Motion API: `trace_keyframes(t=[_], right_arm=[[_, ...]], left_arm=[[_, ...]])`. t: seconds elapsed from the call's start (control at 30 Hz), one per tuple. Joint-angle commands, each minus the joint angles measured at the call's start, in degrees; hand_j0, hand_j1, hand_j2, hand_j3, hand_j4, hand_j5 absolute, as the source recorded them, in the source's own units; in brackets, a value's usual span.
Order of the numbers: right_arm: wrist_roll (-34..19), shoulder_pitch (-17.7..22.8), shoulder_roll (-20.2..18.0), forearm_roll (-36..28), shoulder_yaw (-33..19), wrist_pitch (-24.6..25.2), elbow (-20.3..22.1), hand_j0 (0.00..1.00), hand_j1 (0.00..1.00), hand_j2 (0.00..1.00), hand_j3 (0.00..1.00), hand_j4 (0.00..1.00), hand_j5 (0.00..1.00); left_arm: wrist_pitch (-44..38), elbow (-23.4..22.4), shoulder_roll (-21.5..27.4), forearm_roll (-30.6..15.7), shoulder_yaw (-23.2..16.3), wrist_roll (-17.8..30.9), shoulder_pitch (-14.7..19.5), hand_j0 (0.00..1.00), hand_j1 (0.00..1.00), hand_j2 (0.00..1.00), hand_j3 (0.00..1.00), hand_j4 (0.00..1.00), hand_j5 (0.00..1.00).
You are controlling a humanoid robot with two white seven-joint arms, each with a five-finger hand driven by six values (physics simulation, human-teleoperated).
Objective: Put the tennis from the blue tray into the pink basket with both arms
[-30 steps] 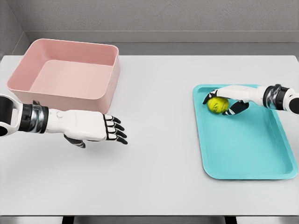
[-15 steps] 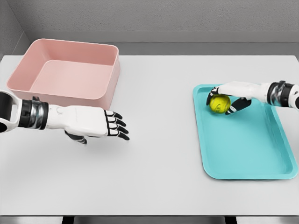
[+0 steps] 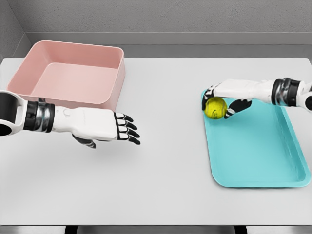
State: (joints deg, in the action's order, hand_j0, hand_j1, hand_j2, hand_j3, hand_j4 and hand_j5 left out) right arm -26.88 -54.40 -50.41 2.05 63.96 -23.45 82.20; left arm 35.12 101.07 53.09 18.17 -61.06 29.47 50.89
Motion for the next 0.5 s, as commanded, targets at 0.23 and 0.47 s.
trace_keyframes(t=[0.23, 0.47], right_arm=[[-0.2, -0.5, 0.0, -0.3, -0.1, -1.5, 2.7, 0.54, 0.54, 0.54, 0.54, 0.54, 0.54], [-1.1, -0.6, 2.9, -0.3, -0.1, -2.3, 2.8, 0.54, 0.54, 0.54, 0.54, 0.54, 0.54]], left_arm=[[-0.1, 0.0, 0.1, -0.3, 0.0, 0.0, -0.1, 1.0, 1.0, 1.0, 1.0, 1.0, 1.0], [-0.1, 0.0, 0.2, -0.3, 0.1, 0.0, -0.1, 1.0, 1.0, 1.0, 1.0, 1.0, 1.0]])
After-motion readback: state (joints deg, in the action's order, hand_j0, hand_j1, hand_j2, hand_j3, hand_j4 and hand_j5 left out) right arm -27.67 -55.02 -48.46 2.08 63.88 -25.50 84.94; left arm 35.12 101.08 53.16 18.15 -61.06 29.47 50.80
